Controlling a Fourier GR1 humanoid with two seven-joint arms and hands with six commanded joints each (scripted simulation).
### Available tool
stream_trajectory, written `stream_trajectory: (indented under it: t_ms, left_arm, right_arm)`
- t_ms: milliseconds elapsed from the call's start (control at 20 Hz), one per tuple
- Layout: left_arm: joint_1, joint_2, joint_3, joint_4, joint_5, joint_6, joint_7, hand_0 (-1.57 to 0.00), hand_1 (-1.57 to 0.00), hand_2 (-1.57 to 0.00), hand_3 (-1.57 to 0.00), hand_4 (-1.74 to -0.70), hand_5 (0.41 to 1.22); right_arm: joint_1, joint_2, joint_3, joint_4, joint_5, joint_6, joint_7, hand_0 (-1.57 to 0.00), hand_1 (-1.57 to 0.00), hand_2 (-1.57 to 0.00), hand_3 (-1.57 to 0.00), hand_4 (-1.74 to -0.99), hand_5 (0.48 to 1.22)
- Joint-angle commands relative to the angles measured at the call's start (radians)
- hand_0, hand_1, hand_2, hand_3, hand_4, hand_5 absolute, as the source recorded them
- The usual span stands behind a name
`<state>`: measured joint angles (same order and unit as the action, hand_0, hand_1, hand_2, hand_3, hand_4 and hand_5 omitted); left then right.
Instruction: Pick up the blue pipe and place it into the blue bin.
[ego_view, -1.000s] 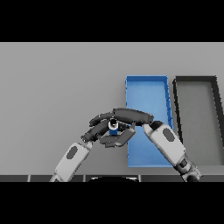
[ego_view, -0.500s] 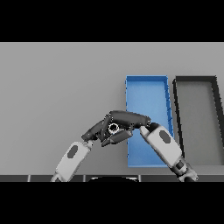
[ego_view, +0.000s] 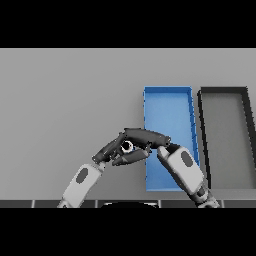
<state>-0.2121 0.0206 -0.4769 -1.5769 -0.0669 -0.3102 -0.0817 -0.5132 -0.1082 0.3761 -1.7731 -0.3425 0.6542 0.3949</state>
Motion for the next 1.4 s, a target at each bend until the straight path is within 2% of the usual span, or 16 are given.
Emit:
stream_trajectory:
  t_ms: [0,100,150,250,400,450,550,650,800,900,950,1000,1100,1250,1350]
  left_arm:
    - [-0.015,0.005,0.004,0.007,-0.013,-0.007,0.018,-0.94,-0.88,-0.85,-0.67,-1.41,1.221]
    - [-0.027,0.009,0.011,0.021,-0.026,-0.05,0.028,-0.6,-0.56,-0.55,-0.43,-1.25,1.221]
    - [-0.035,0.011,0.021,0.025,-0.025,-0.065,0.025,-0.48,-0.45,-0.44,-0.34,-1.19,1.148]
    - [-0.021,0.017,0.017,0.018,-0.026,-0.076,0.064,-0.31,-0.29,-0.28,-0.22,-1.09,0.984]
    - [-0.025,0.024,0.029,0.025,-0.012,-0.075,0.118,-0.16,-0.15,-0.14,-0.11,-1.01,0.785]
    - [-0.021,0.025,0.026,0.026,-0.015,-0.073,0.11,-0.13,-0.12,-0.11,-0.09,-0.99,0.729]
    - [-0.02,0.012,0.026,0.033,-0.012,-0.061,0.135,-0.08,-0.07,-0.07,-0.06,-0.97,0.642]
    - [-0.018,0.007,0.03,0.051,-0.012,-0.052,0.129,-0.05,-0.05,-0.05,-0.04,-0.97,0.578]
    - [-0.025,0.001,0.03,0.048,0.0,-0.041,0.149,-0.03,-0.02,-0.02,-0.02,-0.97,0.531]
    - [-0.019,0.006,0.022,0.045,-0.004,-0.032,0.159,-0.02,-0.01,-0.01,-0.01,-0.97,0.512]
    - [-0.025,0.013,0.025,0.06,-0.008,-0.032,0.168,-0.01,-0.01,-0.01,-0.01,-0.97,0.501]
    - [-0.027,0.011,0.021,0.053,-0.009,-0.029,0.183,-0.01,-0.01,-0.01,-0.01,-0.97,0.493]
    - [-0.03,0.004,0.019,0.055,-0.006,-0.02,0.179,-0.01,-0.01,-0.01,0.0,-0.97,0.485]
    - [-0.024,0.015,0.013,0.038,-0.006,-0.028,0.205,0.0,0.0,0.0,0.0,-0.96,0.475]
    - [-0.019,0.026,0.016,0.035,0.001,-0.038,0.19,0.0,0.0,0.0,0.0,-0.95,0.473]
  right_arm:
    - [0.005,0.007,-0.012,0.0,0.009,0.002,-0.011,-1.56,-1.56,-1.56,-1.56,-1.497,1.206]
    - [0.016,0.024,-0.017,-0.008,0.024,0.012,0.003,-1.56,-1.56,-1.56,-1.56,-1.498,1.211]
    - [0.007,0.037,-0.029,-0.009,0.025,0.01,0.019,-1.57,-1.57,-1.57,-1.56,-1.498,1.213]
    - [0.011,0.055,-0.041,-0.011,0.03,0.021,0.031,-1.57,-1.57,-1.57,-1.57,-1.498,1.216]
    - [0.012,0.068,-0.065,-0.014,0.043,0.043,0.006,-1.57,-1.57,-1.57,-1.57,-1.499,1.218]
    - [0.013,0.077,-0.069,-0.012,0.057,0.047,-0.003,-1.57,-1.57,-1.57,-1.57,-1.499,1.219]
    - [0.019,0.102,-0.067,-0.005,0.078,0.051,0.02,-1.57,-1.57,-1.57,-1.57,-1.499,1.22]
    - [0.025,0.108,-0.087,-0.005,0.079,0.073,0.007,-1.57,-1.57,-1.57,-1.57,-1.499,1.22]
    - [0.014,0.151,-0.118,-0.011,0.067,0.059,0.049,-1.57,-1.57,-1.57,-1.57,-1.497,1.221]
    - [-0.03,0.166,-0.16,-0.02,-0.02,0.045,0.142,-1.57,-1.57,-1.57,-1.57,-1.495,1.221]
    - [-0.057,0.165,-0.183,-0.019,-0.062,0.041,0.169,-1.57,-1.57,-1.57,-1.57,-1.495,1.221]
    - [-0.089,0.166,-0.2,-0.016,-0.114,0.008,0.211,-1.57,-1.57,-1.57,-1.57,-1.494,1.221]
    - [-0.182,0.101,-0.214,0.009,-0.215,-0.102,0.214,-1.57,-1.57,-1.57,-1.57,-1.494,1.221]
    - [-0.312,0.03,-0.27,0.043,-0.359,-0.186,0.208,-1.57,-1.57,-1.57,-1.57,-1.496,1.221]
    - [-0.393,0.013,-0.324,0.079,-0.36,-0.246,0.175,-1.57,-1.57,-1.57,-1.57,-1.497,1.221]
